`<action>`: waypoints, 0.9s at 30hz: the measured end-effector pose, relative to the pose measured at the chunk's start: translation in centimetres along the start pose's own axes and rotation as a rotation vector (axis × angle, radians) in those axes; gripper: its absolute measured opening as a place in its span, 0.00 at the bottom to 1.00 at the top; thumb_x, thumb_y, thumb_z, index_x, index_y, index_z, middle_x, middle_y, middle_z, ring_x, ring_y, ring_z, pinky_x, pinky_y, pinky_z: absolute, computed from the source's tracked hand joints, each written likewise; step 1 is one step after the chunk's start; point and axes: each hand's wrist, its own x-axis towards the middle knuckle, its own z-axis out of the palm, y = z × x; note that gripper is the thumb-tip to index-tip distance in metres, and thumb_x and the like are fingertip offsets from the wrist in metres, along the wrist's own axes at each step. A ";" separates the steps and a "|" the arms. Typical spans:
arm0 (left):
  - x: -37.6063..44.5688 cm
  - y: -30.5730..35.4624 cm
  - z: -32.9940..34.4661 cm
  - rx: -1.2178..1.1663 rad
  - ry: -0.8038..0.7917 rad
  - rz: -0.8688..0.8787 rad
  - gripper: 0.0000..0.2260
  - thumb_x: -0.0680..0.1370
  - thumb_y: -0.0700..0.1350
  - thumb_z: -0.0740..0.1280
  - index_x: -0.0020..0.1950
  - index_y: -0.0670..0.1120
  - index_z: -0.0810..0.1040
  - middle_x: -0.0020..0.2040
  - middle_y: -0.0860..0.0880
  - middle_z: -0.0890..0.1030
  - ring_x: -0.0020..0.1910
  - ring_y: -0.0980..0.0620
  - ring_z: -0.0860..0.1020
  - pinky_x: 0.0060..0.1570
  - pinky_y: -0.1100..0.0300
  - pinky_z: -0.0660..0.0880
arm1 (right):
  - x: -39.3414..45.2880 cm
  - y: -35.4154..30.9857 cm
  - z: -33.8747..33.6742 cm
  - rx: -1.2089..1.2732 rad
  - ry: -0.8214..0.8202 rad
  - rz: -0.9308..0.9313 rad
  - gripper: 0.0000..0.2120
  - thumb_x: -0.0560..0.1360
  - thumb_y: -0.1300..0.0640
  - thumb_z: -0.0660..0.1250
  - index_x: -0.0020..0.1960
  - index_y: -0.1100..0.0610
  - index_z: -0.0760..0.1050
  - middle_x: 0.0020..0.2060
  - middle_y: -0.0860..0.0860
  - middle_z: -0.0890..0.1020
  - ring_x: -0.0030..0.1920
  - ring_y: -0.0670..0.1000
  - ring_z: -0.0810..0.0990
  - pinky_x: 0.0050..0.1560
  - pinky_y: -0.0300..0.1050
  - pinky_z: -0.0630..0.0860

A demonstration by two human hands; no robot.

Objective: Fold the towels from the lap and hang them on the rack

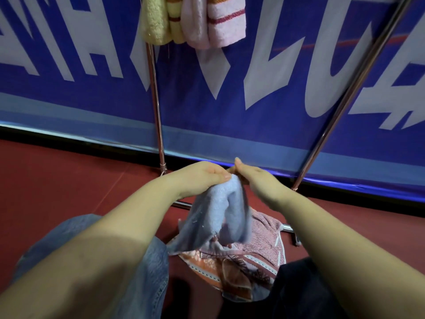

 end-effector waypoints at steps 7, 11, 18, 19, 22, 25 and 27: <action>-0.4 0.0 -1.2 0.000 0.083 -0.047 0.11 0.77 0.47 0.65 0.36 0.48 0.79 0.31 0.54 0.79 0.32 0.58 0.74 0.38 0.62 0.69 | -0.6 -0.8 0.7 0.058 -0.045 -0.064 0.33 0.72 0.39 0.61 0.45 0.72 0.73 0.40 0.64 0.78 0.41 0.56 0.73 0.46 0.55 0.70; -0.7 -0.3 -2.1 0.062 0.033 -0.092 0.13 0.75 0.52 0.67 0.31 0.49 0.76 0.26 0.57 0.74 0.30 0.56 0.69 0.37 0.60 0.65 | -0.6 -0.9 -0.2 0.177 -0.007 -0.053 0.15 0.77 0.48 0.63 0.42 0.60 0.73 0.38 0.58 0.74 0.41 0.55 0.70 0.44 0.49 0.67; -0.9 0.0 -2.5 -0.234 0.048 -0.027 0.13 0.78 0.40 0.62 0.33 0.45 0.75 0.27 0.54 0.74 0.28 0.58 0.69 0.33 0.63 0.64 | -1.6 -1.0 -3.0 0.235 -0.070 0.086 0.14 0.69 0.48 0.71 0.44 0.59 0.78 0.41 0.57 0.81 0.44 0.55 0.79 0.48 0.47 0.74; -0.8 0.0 -2.2 -0.240 0.037 -0.013 0.11 0.78 0.40 0.62 0.35 0.43 0.75 0.29 0.53 0.75 0.30 0.57 0.70 0.34 0.63 0.66 | -1.7 -0.9 -2.8 0.191 -0.152 0.119 0.16 0.66 0.48 0.73 0.45 0.60 0.78 0.42 0.57 0.81 0.46 0.55 0.78 0.49 0.47 0.74; -0.6 0.1 -1.4 -0.192 0.018 -0.008 0.11 0.78 0.41 0.62 0.36 0.43 0.77 0.29 0.55 0.79 0.30 0.61 0.75 0.34 0.68 0.70 | -1.6 -0.9 -2.3 0.166 -0.348 0.186 0.12 0.66 0.50 0.72 0.43 0.58 0.82 0.42 0.54 0.84 0.43 0.51 0.83 0.46 0.42 0.78; -0.3 0.2 -0.9 -0.148 0.035 -0.008 0.13 0.78 0.42 0.62 0.33 0.47 0.76 0.26 0.57 0.78 0.28 0.63 0.73 0.33 0.69 0.69 | -1.4 -1.1 -2.2 0.251 -0.318 0.140 0.09 0.69 0.52 0.71 0.45 0.56 0.82 0.44 0.50 0.86 0.45 0.48 0.83 0.47 0.41 0.78; -0.2 0.3 -0.6 -0.095 0.052 -0.003 0.14 0.78 0.43 0.63 0.32 0.48 0.76 0.27 0.57 0.77 0.30 0.61 0.72 0.35 0.66 0.67 | -1.1 -0.9 -1.7 0.248 -0.270 0.105 0.15 0.68 0.47 0.66 0.47 0.56 0.81 0.45 0.50 0.85 0.46 0.48 0.82 0.49 0.41 0.77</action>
